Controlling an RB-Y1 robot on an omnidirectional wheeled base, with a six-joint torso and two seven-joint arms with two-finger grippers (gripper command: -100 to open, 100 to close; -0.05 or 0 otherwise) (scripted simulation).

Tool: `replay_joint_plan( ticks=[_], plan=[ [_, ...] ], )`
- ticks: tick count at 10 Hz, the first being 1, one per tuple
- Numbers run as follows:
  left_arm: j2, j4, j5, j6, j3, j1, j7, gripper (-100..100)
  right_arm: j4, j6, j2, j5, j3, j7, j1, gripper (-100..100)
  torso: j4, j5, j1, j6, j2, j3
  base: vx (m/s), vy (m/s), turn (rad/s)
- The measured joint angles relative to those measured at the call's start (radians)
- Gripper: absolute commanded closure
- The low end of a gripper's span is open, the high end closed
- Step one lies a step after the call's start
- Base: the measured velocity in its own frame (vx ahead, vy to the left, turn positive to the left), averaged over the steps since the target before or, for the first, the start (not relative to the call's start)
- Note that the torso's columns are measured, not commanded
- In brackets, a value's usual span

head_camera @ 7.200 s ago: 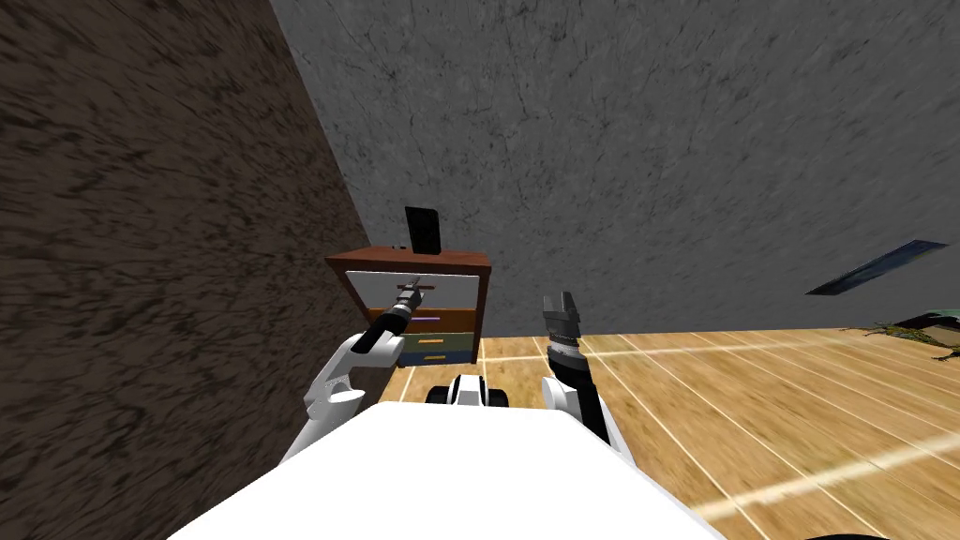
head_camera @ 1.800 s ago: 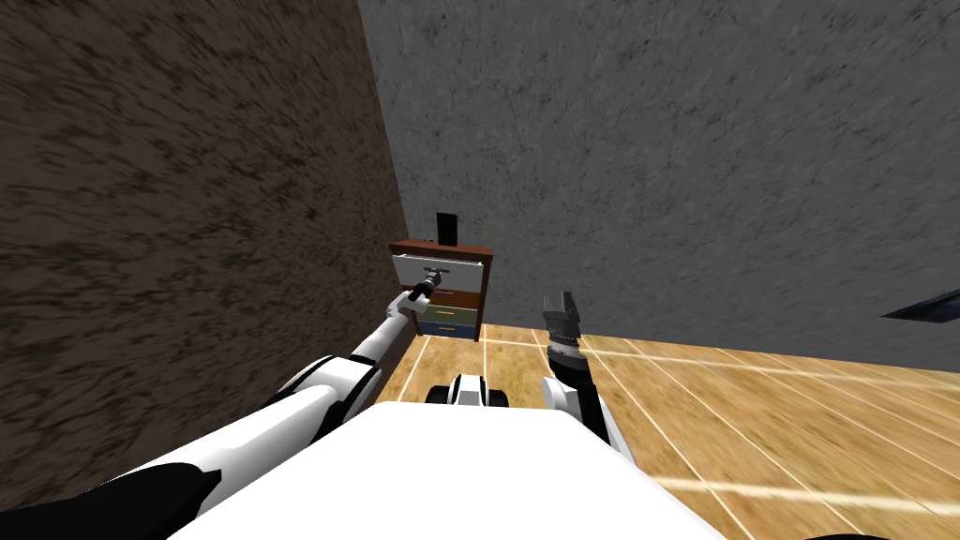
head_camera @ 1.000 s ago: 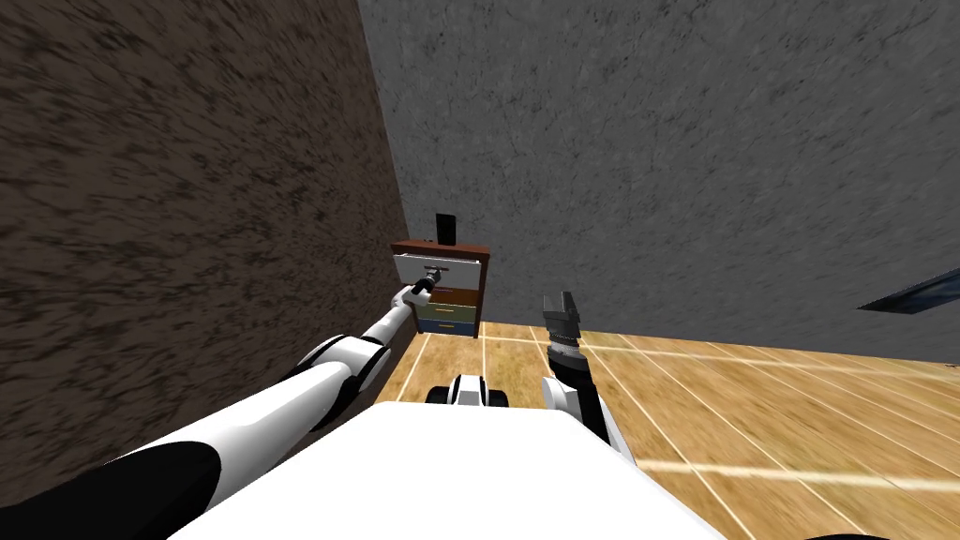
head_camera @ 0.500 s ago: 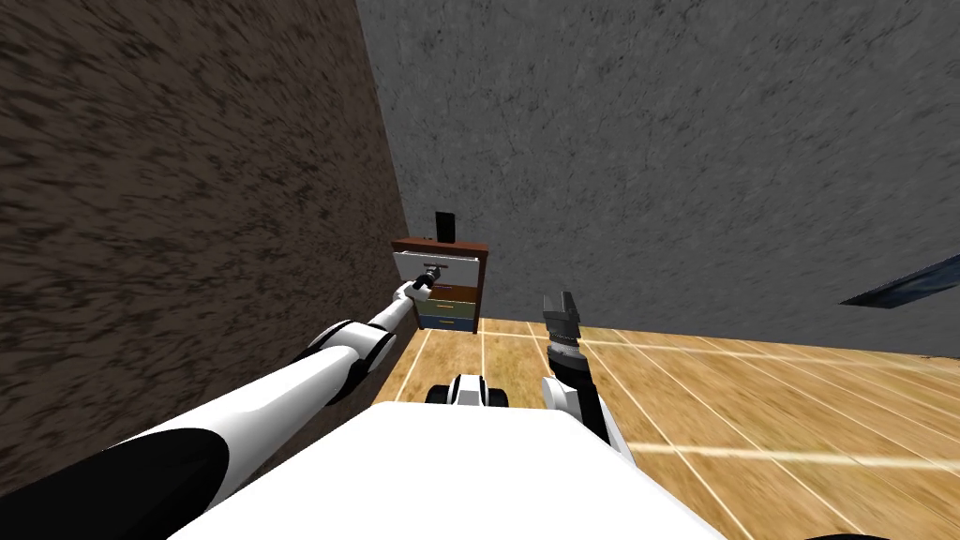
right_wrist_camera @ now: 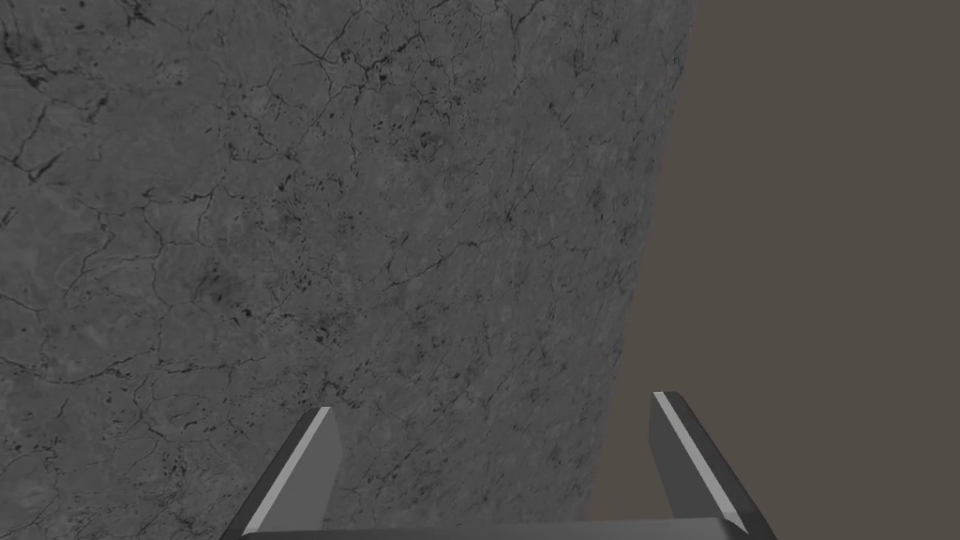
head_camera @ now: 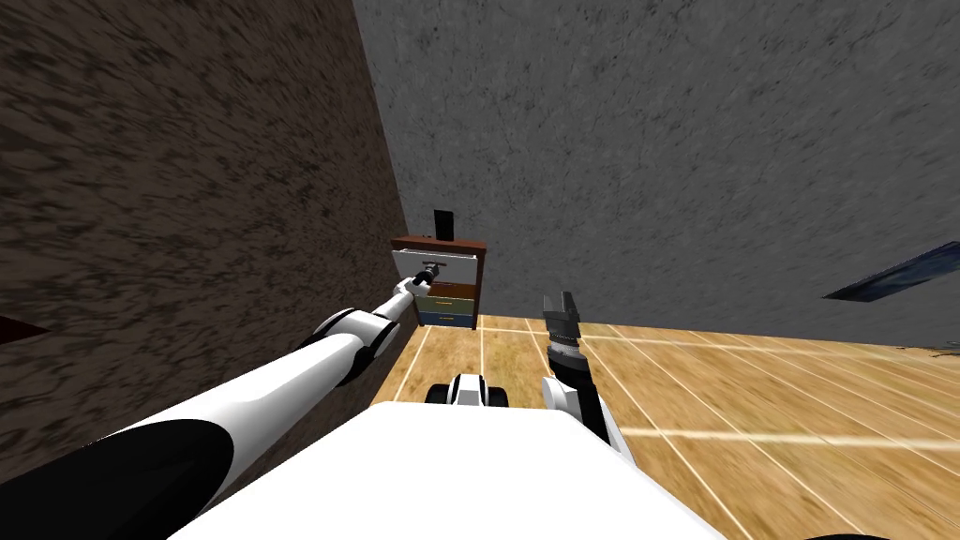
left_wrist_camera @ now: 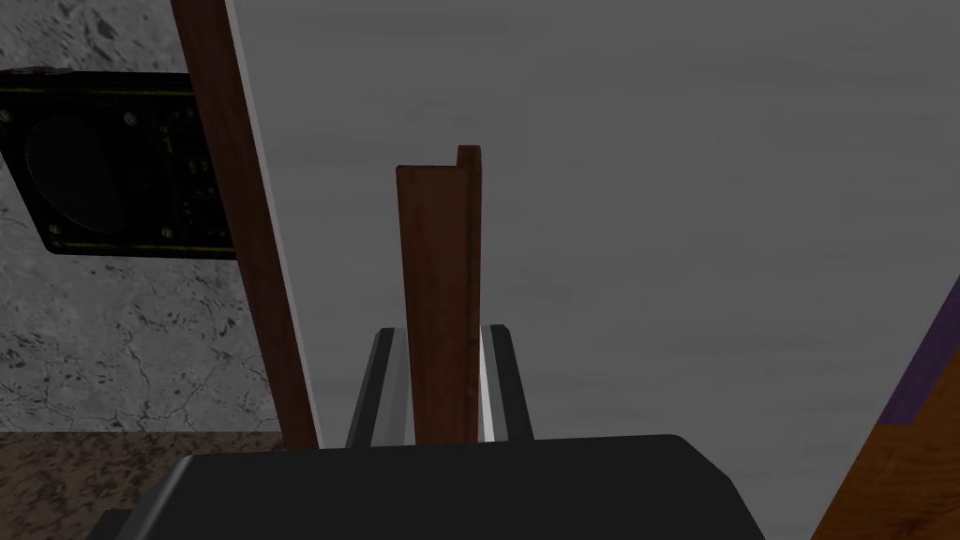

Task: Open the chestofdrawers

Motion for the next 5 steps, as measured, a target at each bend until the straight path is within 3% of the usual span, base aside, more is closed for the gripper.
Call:
replay_joint_plan(
  ticks=[2,5],
  plan=[
    [-0.008,0.002,-0.001,0.005,0.020,0.003,-0.016,100,0.000,0.000,0.000,0.000,0.000,0.000,0.000,0,-0.004,0.002,0.001,0.003,0.001,0.000,-0.080,0.047,-0.105],
    [-0.037,-0.012,-0.006,0.025,0.092,0.008,-0.086,100,0.000,0.000,0.000,0.000,0.000,0.000,0.000,0,-0.003,0.001,-0.001,0.002,-0.001,-0.001,-0.106,0.067,-0.103]
  ],
)
